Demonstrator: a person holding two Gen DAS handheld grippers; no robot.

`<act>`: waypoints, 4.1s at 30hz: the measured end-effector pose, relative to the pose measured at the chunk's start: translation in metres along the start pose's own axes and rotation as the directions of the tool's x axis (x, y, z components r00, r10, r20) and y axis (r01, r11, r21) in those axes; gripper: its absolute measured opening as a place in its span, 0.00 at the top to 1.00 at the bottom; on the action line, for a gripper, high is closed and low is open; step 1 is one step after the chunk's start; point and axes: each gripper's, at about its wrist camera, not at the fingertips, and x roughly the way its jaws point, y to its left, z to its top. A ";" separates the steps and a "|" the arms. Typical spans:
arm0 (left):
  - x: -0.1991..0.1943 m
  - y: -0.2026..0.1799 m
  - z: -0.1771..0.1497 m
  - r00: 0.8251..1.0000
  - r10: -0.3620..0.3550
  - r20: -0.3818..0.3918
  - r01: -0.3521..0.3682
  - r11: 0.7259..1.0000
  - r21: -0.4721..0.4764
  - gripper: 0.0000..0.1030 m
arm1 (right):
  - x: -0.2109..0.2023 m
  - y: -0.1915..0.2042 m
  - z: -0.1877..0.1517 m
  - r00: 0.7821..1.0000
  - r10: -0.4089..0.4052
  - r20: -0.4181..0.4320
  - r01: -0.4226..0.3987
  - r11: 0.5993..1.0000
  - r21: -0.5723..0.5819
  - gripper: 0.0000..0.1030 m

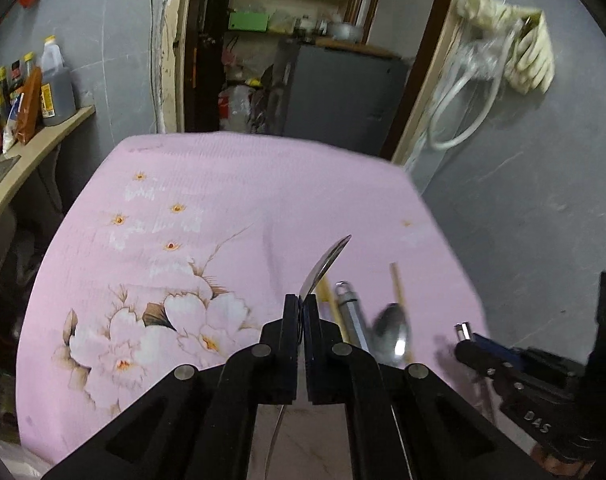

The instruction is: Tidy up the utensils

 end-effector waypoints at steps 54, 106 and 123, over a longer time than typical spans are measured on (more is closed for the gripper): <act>-0.241 0.250 -0.024 0.844 -0.164 0.511 0.331 0.908 -0.255 0.97 | -0.111 0.288 -0.019 0.839 0.288 0.463 -0.179 0.948 -0.264 0.90; -0.219 0.231 -0.070 0.862 -0.138 0.488 0.207 0.974 -0.092 0.97 | -0.074 0.284 -0.068 0.896 0.227 0.382 -0.144 0.961 -0.235 0.89; -0.223 0.234 -0.075 0.865 -0.141 0.482 0.234 0.962 -0.138 0.97 | -0.075 0.281 -0.078 0.910 0.213 0.357 -0.133 0.963 -0.236 0.88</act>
